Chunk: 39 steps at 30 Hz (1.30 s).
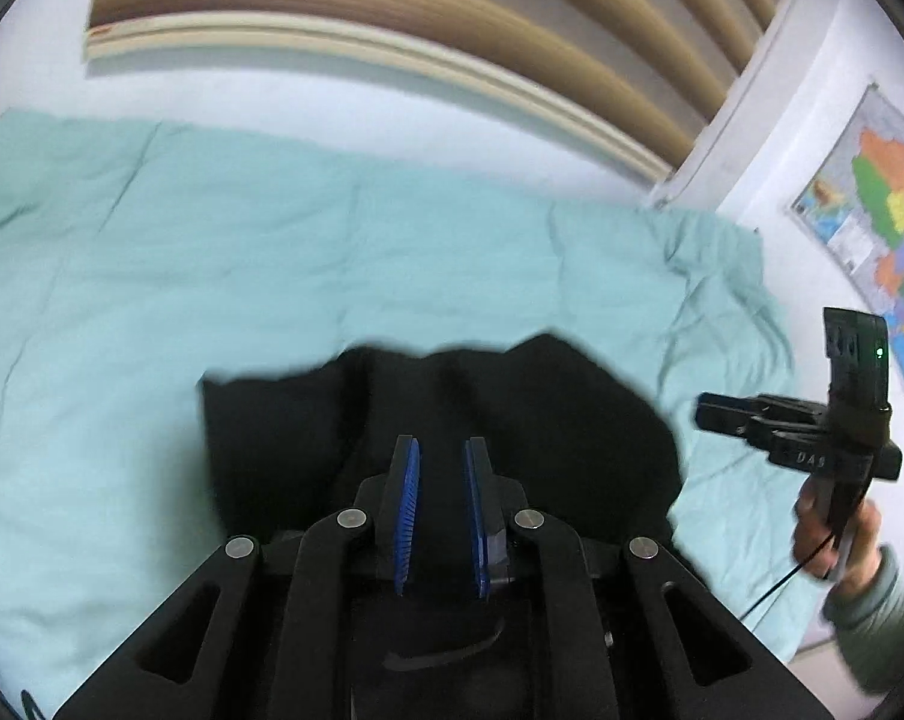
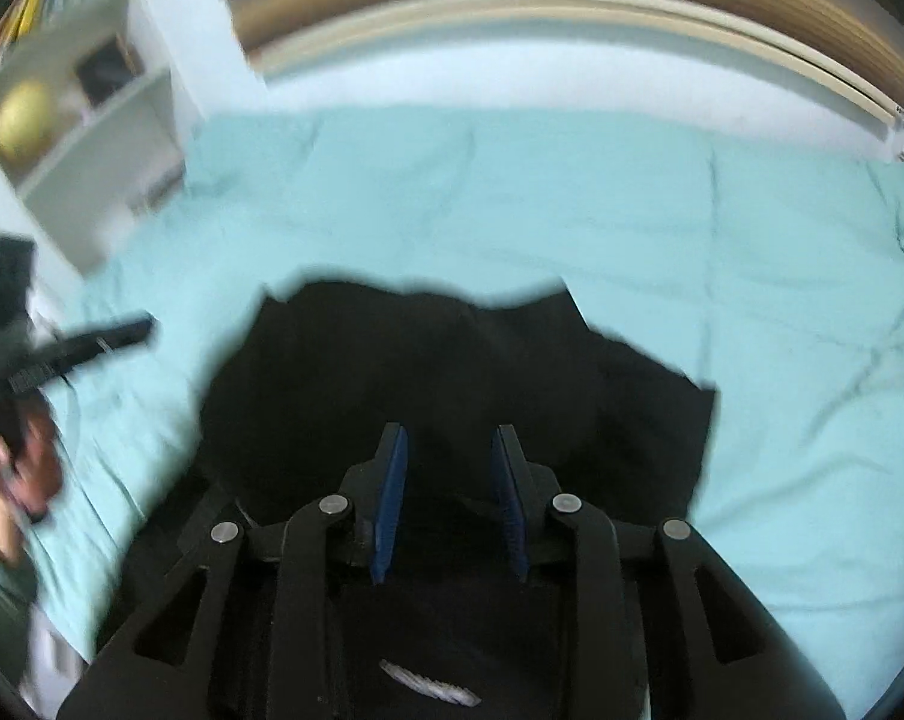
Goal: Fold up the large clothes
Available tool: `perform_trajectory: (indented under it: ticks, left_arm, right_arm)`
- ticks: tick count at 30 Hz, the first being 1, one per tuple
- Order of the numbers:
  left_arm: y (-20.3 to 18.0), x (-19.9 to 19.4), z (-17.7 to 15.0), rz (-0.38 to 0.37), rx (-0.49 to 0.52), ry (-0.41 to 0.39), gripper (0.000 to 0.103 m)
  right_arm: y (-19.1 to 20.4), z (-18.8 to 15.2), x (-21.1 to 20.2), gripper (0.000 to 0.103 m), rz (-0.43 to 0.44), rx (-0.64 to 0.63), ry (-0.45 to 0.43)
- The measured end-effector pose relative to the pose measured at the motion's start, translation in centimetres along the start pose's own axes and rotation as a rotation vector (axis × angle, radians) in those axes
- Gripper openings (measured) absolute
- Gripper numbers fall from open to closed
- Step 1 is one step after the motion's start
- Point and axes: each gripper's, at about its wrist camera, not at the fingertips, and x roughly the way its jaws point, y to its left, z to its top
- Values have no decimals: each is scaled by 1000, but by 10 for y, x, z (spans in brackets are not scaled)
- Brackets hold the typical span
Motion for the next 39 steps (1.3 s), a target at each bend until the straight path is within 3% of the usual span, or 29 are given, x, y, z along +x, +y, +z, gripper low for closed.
perform_trajectory:
  ticks: [2,4,5,7,11,14,16,20,24,27,30,32,35,37,39]
  left_arm:
    - [-10,13,12,-8,15,8,16]
    - [-15,33,16,-6,25,44,16]
    - [-16,46,13,-17,27,75,16]
    - [-12,66,2,-31,24,132,16]
    - [0,111,-46,-38,-3,291,16]
    - [11,149,-93,5,-48,414,16]
    - [18,165,-113,24,-79,420,16]
    - [24,163,-110,17,-153,402,14]
    - [13,131,-103,-8,-118,349,14]
    - [2,104,-94,-53,-112,277,14]
    - [-10,91,-85,-140,-110,226,16]
    - [-15,102,-86,-113,-88,244,17]
    - [-8,149,-100,39,-88,381,18]
    - [3,166,-109,34,-146,407,19]
    - [9,163,-108,9,-197,400,19]
  right_arm:
    - [5,17,1,35,17,27,-18]
    - [13,30,12,46,43,44,-22]
    - [16,34,20,55,42,45,-10]
    - [24,27,40,57,43,42,56]
    - [13,-23,97,57,-9,40,239]
    - [1,-83,144,57,-74,28,385]
    - [-1,-105,158,57,-89,25,369]
    - [2,-110,161,57,-130,24,335]
    - [-8,-104,135,57,-47,45,330]
    - [-13,-91,100,58,8,69,263]
    - [-18,-71,77,58,-18,71,169]
    - [-23,-62,85,58,-39,81,158]
    - [-31,-70,131,58,-129,84,245]
    - [-34,-77,162,57,-134,94,337]
    - [-32,-79,165,57,-140,95,335]
